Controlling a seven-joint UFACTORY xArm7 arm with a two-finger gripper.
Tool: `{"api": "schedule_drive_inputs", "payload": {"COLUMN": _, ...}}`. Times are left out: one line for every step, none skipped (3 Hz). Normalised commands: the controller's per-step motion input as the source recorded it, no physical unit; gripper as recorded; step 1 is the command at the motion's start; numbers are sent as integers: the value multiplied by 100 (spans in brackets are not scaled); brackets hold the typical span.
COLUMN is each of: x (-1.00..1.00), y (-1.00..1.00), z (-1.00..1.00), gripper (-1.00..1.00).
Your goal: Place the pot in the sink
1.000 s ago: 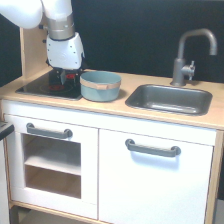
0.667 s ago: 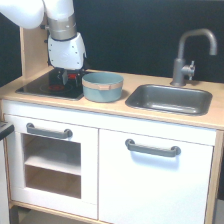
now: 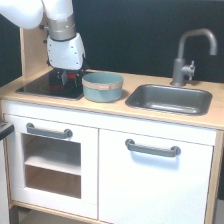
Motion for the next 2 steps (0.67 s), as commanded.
{"api": "schedule_drive_inputs", "payload": {"x": 50, "y": 16, "z": -88, "gripper": 28}}
{"api": "schedule_drive_inputs", "payload": {"x": 0, "y": -11, "z": -95, "gripper": 85}}
